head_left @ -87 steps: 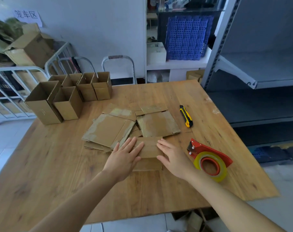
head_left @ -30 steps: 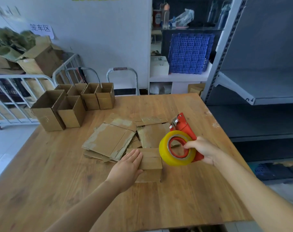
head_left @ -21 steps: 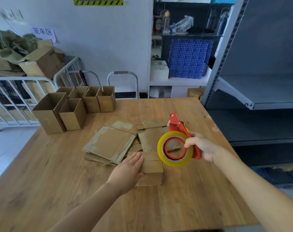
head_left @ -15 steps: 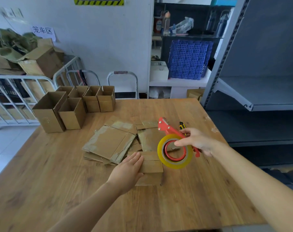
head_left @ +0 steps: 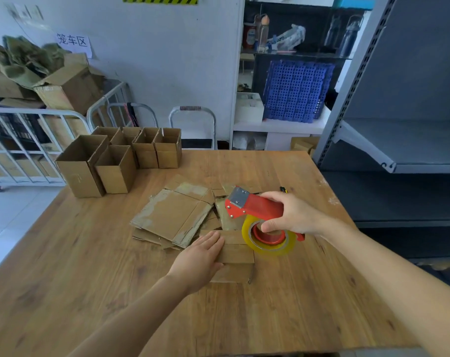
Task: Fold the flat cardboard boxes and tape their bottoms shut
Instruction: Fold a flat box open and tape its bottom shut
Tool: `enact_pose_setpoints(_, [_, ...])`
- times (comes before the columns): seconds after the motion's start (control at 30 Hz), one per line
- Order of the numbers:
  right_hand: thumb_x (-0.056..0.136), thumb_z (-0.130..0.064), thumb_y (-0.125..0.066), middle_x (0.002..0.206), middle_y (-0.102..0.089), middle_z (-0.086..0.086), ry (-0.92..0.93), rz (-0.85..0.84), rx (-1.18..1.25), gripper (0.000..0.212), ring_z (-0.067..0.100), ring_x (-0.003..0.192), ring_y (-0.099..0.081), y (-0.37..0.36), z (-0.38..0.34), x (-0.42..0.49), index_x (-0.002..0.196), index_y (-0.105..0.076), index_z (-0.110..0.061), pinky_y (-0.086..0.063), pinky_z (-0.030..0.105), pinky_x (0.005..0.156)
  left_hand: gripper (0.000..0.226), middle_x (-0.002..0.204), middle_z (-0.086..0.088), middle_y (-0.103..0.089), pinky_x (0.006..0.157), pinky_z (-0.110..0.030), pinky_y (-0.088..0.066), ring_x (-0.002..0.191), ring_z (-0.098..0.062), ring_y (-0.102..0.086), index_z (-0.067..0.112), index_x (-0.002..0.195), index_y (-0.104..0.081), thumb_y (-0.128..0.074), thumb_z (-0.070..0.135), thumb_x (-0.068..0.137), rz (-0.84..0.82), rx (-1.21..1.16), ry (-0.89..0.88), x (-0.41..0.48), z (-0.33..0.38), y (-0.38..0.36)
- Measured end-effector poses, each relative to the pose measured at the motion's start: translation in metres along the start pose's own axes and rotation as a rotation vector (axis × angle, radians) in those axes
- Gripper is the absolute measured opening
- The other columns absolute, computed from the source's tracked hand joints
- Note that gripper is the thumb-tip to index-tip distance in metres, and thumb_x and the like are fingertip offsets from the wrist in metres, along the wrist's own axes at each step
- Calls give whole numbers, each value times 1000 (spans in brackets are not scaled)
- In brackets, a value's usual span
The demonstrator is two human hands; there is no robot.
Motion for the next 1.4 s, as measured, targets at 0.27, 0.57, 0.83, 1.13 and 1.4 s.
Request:
enact_pose_setpoints(0.27, [74, -44, -81, 106, -52, -23, 59, -53, -226, 73, 2, 96, -54, -6, -20, 3, 138, -49, -32, -50, 24, 85, 42, 147, 9, -42, 115, -31, -28, 136, -11, -37, 19, 138, -50, -45, 34, 99, -3, -386, 46, 4, -7, 9])
enact_pose_setpoints(0.57, [75, -46, -79, 103, -42, -24, 77, -81, -340, 78, -1, 93, -47, -9, -21, 10, 142, -40, -35, -40, 14, 76, 30, 95, -14, -70, 87, -38, -55, 91, -27, -67, 3, 101, -62, -48, 30, 101, 128, -1830, 697, 24, -16, 50])
enact_pose_setpoints(0.83, [74, -52, -77, 120, -44, -9, 78, -105, -437, 84, 10, 105, -44, -12, -23, 13, 146, -34, -37, -41, 23, 83, 18, 88, -12, -68, 74, -33, -58, 82, -22, -65, 6, 99, -65, -54, 20, 97, -47, -1963, 684, 29, -15, 55])
enact_pose_setpoints(1.13, [72, -52, -80, 116, -45, -14, 120, -145, -446, 86, 7, 102, -43, -10, -24, 13, 144, -36, -38, -36, 13, 76, 13, 74, -14, -70, 61, -27, -57, 72, -21, -66, -2, 101, -60, -56, 7, 94, -23, -1895, 817, 24, -14, 39])
enact_pose_setpoints(1.4, [66, -62, -79, 133, -45, -15, 155, -199, -533, 101, 2, 107, -38, -9, -22, 17, 149, -29, -38, -30, 9, 76, 16, 75, -14, -72, 59, -28, -58, 69, -21, -69, -1, 86, -63, -50, -5, 92, 108, -1736, 853, 24, -19, 33])
Point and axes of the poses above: each hand's wrist, its own x-axis towards the middle knuckle, its own y-axis out of the back of the hand, z = x × y, the point moved 4 cm from there along x, towards the middle knuckle
